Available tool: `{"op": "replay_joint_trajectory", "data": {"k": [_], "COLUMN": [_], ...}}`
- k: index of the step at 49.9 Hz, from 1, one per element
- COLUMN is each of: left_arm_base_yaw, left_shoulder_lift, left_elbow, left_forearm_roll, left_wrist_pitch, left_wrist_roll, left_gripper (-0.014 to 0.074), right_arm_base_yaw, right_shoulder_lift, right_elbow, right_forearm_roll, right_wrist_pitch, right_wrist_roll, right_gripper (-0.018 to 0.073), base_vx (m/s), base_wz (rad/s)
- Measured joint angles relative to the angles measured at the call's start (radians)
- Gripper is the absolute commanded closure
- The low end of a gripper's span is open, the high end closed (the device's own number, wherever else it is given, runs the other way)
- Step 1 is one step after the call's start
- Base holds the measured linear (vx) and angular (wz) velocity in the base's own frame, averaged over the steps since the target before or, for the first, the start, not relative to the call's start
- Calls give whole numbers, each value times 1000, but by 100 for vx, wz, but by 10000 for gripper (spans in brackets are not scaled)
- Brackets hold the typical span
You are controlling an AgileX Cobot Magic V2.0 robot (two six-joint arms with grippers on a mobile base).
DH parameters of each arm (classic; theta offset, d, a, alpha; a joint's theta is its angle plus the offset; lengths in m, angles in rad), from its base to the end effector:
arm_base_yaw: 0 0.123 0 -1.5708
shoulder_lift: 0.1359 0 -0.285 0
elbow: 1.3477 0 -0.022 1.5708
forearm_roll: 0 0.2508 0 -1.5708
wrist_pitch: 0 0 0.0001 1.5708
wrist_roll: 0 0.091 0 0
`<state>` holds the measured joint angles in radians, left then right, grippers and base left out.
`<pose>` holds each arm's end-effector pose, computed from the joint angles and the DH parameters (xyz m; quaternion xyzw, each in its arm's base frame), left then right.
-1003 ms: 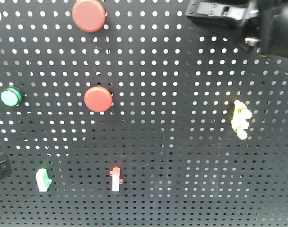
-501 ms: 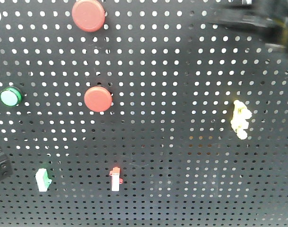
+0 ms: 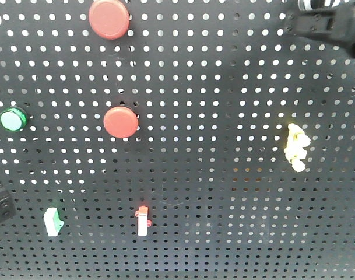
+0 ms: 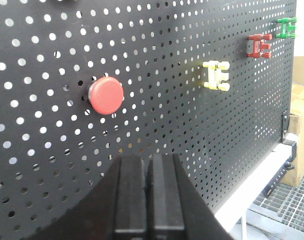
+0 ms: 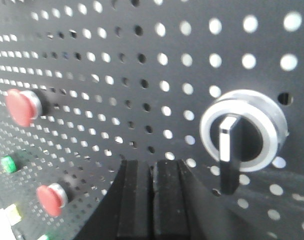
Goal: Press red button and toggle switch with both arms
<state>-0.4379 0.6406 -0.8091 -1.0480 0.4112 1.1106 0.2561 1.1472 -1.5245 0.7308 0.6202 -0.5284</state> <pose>0.0944 -0.0791 0.4109 0.3038 0.6232 -0.2391 0.6798 0.2013 0.0893 0.5262 -0.1919 0.6888 0.2612 0.6485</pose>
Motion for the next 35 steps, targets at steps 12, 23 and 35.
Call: {"op": "replay_joint_trajectory", "data": {"k": [12, 23, 35], "left_arm_base_yaw": [0, 0, 0], "left_shoulder_lift": [0, 0, 0], "left_elbow": [0, 0, 0], "left_forearm_roll": [0, 0, 0], "left_wrist_pitch": [0, 0, 1], "left_wrist_roll": [0, 0, 0], "left_gripper": [594, 594, 594], "right_arm_base_yaw": [0, 0, 1], "right_shoulder_lift": [24, 23, 18], "right_elbow": [0, 0, 0], "right_forearm_roll": [29, -34, -146], "right_wrist_pitch": [-34, -37, -29], "right_wrist_roll": [-6, -7, 64], "right_gripper": [562, 562, 562], "base_vx": [0, 0, 0], "base_wz": [0, 0, 0]}}
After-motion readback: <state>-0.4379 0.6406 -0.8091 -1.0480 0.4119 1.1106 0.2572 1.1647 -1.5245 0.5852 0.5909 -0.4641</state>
